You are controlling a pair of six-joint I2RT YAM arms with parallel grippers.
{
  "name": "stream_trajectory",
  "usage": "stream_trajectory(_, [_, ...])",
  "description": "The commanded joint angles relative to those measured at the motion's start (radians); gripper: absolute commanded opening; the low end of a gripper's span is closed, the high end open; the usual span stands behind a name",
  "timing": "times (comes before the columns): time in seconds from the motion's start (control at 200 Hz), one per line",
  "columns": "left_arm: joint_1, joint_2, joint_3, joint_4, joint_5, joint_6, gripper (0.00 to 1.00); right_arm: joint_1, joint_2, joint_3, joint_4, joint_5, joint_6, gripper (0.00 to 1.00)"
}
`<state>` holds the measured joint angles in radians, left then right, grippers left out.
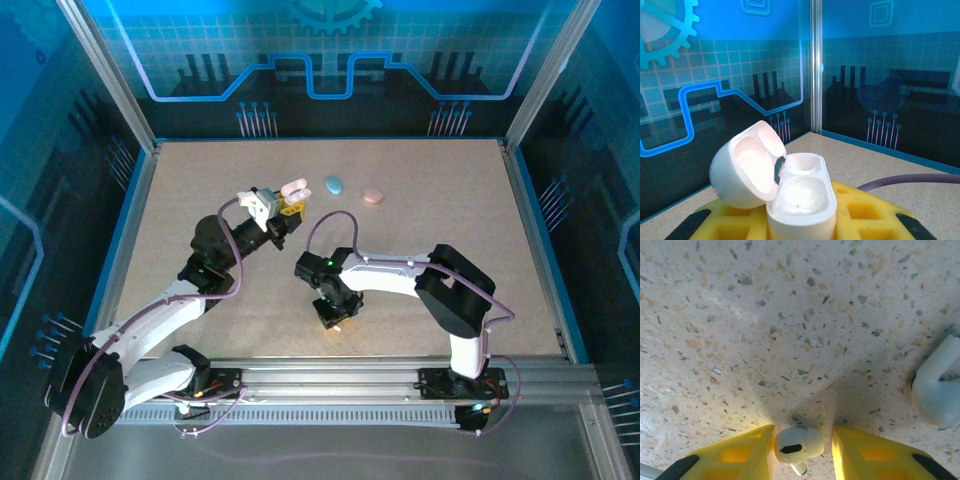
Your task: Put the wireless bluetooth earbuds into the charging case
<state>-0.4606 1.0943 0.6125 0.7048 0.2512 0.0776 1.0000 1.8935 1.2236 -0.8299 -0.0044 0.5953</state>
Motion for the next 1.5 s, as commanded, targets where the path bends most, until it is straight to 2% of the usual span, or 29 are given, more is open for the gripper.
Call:
stream_trajectory(0.0, [0.007, 0.006, 0.024, 0.038, 0.018, -0.014, 0.21, -0.006, 0.035, 0.019, 0.024, -0.030, 0.037, 0.37])
stream_trajectory(0.245, [0.007, 0.011, 0.029, 0.038, 0.021, -0.016, 0.21, -0.014, 0.036, 0.010, 0.039, -0.039, 0.072, 0.32])
stream_trajectory(0.55, [0.007, 0.015, 0.032, 0.033, 0.021, -0.017, 0.21, -0.016, -0.009, 0.013, 0.015, 0.009, 0.069, 0.28])
stream_trajectory(0.665, [0.008, 0.020, 0.035, 0.027, 0.023, -0.017, 0.21, -0.036, -0.099, -0.011, 0.017, 0.034, 0.075, 0.27])
stream_trajectory(0.8, [0.007, 0.043, 0.039, 0.037, 0.026, -0.032, 0.21, -0.081, -0.302, -0.073, 0.056, 0.075, 0.071, 0.27])
stream_trajectory(0.971, [-0.017, 0.113, 0.054, 0.103, 0.031, -0.076, 0.20, -0.193, -0.594, -0.114, 0.138, 0.079, 0.064, 0.27])
stream_trajectory(1.101, [-0.063, 0.194, 0.083, 0.155, 0.028, -0.087, 0.20, -0.289, -0.742, -0.101, 0.249, 0.021, 0.069, 0.27])
stream_trajectory(1.246, [-0.121, 0.281, 0.115, 0.217, 0.012, -0.093, 0.20, -0.316, -0.794, -0.038, 0.374, 0.005, 0.063, 0.28])
stream_trajectory(1.496, [-0.188, 0.373, 0.150, 0.289, 0.000, -0.083, 0.21, -0.316, -0.759, 0.004, 0.488, -0.030, 0.085, 0.28])
